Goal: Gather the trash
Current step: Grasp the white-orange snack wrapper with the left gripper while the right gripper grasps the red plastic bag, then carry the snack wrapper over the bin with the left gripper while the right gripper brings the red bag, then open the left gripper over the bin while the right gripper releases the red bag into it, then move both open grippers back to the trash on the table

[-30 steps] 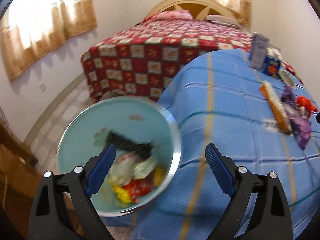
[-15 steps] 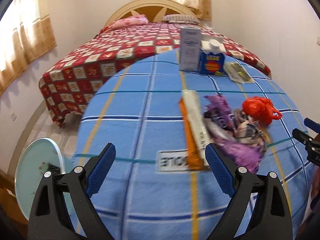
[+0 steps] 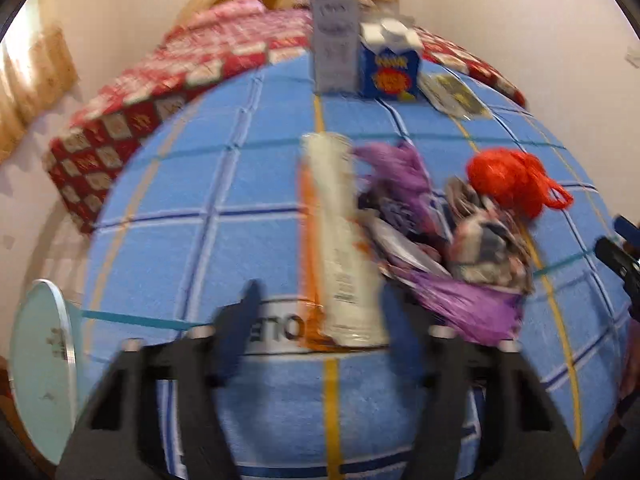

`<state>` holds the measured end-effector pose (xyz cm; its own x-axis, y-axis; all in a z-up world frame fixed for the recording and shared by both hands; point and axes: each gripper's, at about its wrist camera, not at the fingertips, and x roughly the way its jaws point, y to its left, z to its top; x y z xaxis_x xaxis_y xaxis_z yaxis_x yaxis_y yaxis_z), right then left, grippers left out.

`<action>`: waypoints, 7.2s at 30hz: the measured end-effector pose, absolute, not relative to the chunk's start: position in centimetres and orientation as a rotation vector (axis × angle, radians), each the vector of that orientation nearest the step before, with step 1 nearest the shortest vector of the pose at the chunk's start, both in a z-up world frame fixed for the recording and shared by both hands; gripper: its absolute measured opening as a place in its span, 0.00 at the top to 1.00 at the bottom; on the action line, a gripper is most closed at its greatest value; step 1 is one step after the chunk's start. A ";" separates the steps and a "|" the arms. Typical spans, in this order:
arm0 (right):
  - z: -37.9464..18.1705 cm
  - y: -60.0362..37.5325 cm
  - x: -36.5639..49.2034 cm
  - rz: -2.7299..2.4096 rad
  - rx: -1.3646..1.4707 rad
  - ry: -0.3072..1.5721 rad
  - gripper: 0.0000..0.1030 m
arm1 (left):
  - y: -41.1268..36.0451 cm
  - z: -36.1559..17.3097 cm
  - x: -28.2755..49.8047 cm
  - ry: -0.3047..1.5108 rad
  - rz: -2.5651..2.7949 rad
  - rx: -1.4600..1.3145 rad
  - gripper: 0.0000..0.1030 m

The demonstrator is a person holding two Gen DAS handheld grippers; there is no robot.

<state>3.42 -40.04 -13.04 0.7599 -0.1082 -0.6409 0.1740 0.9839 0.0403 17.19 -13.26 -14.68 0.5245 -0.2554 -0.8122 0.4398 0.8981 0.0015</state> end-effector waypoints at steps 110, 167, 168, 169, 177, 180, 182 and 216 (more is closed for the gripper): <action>-10.0 -0.4 16.0 0.604 -0.289 0.655 0.87 | 20.8 -11.8 10.2 0.823 0.174 0.056 0.83; -10.8 1.5 14.4 0.686 -0.307 0.649 0.41 | 19.8 -11.9 10.4 0.816 0.189 0.047 0.40; -10.7 1.4 14.4 0.680 -0.306 0.647 0.40 | 20.0 -11.9 10.3 0.815 0.189 0.047 0.36; -10.7 1.3 14.3 0.674 -0.304 0.645 0.38 | 19.8 -11.9 10.3 0.816 0.188 0.046 0.35; -10.4 -1.3 13.4 0.605 -0.294 0.642 0.37 | 18.8 -12.6 10.1 0.828 0.157 0.044 0.29; -9.9 -4.2 12.5 0.550 -0.279 0.635 0.31 | 17.5 -12.8 9.8 0.804 0.150 0.074 0.13; -9.6 -6.9 11.9 0.498 -0.256 0.629 0.28 | 17.0 -12.9 9.9 0.793 0.159 0.079 0.07; -13.0 -29.7 12.7 0.167 0.089 0.890 0.54 | 10.1 -12.6 13.2 0.833 0.140 0.160 0.06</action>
<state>12.70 -29.67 -13.00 0.6172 0.1816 -0.7655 -0.1074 0.9833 0.1467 13.17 10.11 -12.63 0.6647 0.1857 -0.7236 -0.0604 0.9788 0.1957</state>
